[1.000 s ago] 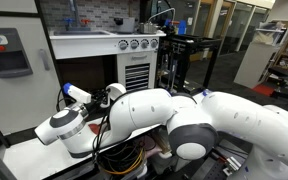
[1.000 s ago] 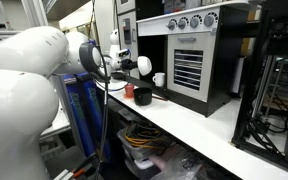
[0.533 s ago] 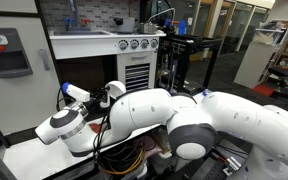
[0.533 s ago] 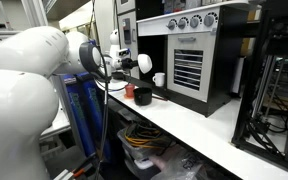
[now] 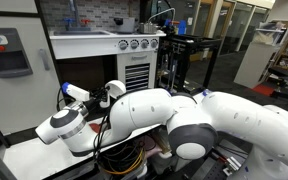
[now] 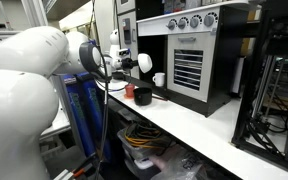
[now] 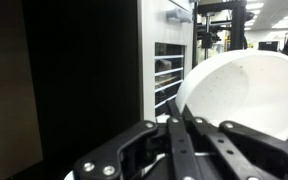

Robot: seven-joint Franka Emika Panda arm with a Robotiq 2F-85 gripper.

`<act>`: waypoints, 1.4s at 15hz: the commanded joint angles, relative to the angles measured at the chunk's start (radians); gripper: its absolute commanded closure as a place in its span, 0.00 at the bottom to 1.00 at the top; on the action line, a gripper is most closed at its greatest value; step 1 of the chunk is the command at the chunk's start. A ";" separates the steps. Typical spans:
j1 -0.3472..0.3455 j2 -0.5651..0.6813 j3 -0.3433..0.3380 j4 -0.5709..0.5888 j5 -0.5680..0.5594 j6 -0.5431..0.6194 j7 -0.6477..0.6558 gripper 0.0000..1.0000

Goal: Pour the contents in the white bowl on the right into the black pot

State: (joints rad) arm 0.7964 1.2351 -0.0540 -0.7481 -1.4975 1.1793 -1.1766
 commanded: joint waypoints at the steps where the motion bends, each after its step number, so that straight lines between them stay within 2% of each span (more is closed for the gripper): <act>1: 0.004 -0.046 -0.013 -0.068 -0.016 0.002 -0.028 0.99; 21: 0.004 -0.049 -0.031 -0.082 -0.034 -0.004 -0.059 0.99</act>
State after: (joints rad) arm 0.7964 1.2341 -0.0758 -0.7653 -1.5212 1.1793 -1.2238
